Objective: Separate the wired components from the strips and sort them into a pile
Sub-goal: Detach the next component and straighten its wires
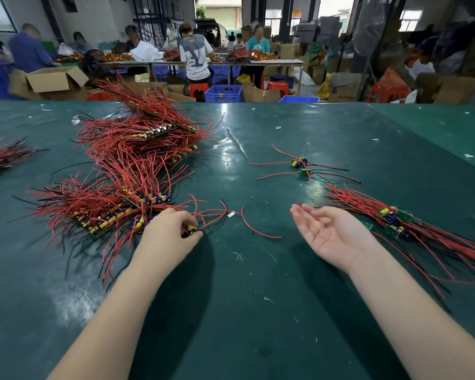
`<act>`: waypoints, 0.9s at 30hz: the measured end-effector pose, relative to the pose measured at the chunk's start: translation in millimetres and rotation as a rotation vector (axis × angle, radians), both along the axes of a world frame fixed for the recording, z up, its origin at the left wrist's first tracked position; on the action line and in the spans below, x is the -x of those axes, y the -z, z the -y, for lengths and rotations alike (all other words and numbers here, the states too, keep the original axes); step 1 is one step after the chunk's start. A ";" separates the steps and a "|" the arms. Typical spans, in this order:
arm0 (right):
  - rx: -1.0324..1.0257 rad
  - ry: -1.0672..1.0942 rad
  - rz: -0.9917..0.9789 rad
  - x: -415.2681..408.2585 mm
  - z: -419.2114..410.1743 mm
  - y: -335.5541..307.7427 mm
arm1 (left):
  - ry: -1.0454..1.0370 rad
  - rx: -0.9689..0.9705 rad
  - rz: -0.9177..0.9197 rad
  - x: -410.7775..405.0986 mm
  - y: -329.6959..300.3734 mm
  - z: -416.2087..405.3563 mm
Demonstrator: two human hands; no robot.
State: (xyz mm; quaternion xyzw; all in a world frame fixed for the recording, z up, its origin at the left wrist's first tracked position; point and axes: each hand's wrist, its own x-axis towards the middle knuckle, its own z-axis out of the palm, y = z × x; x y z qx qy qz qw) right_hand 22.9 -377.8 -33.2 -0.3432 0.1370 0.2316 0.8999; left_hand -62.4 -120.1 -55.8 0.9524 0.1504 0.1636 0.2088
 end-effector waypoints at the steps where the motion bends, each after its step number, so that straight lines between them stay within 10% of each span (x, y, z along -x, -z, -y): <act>1: 0.011 0.003 0.007 -0.8 0.3 3.5 | 0.005 0.010 0.007 -0.4 0.4 1.6; 14: 0.014 0.311 -0.003 -17.0 43.4 9.0 | 0.103 0.587 0.307 0.1 -6.2 33.1; 27: 0.287 -0.553 0.514 39.7 -8.9 3.1 | 0.320 0.950 0.384 5.5 -5.4 81.6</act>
